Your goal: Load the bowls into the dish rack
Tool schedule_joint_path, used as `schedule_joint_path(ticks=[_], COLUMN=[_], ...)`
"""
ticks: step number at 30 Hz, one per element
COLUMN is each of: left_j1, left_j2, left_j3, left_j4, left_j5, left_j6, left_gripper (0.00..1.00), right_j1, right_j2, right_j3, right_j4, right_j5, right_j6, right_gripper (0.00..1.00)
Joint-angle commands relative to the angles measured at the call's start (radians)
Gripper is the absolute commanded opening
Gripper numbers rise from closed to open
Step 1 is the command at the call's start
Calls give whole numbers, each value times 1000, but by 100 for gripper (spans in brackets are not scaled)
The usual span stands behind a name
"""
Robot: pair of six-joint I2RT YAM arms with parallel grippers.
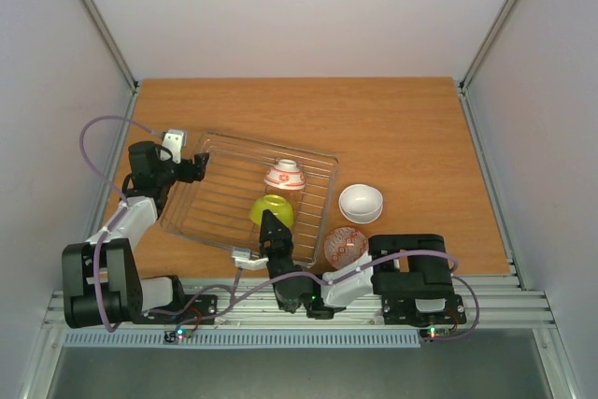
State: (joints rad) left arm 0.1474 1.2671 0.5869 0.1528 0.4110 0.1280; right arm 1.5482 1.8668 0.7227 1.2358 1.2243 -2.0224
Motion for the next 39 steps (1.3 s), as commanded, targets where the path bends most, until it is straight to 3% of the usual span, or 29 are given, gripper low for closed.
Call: schedule_joint_path(ticks=[1,26,32,39], left_j1=[6,6,6,6], left_j2=[-9,-45,-43,-43], left_j3=[4,2,2,1], left_j4=[28,22,23,23], left_j5=[-5,-3,1,5], left_j6=[1,-1,-2,-1], left_gripper=[89,89,89,89], right_j1=[35,82,93,59], right_j2=[-31,-120,-219,-226], right_j3=[9,-2,25,111], right_j4=[125,125,125,124], right_j5=[22,78,107,199], right_j6=[-5,12,25,20], right_gripper=[78,84,84,84])
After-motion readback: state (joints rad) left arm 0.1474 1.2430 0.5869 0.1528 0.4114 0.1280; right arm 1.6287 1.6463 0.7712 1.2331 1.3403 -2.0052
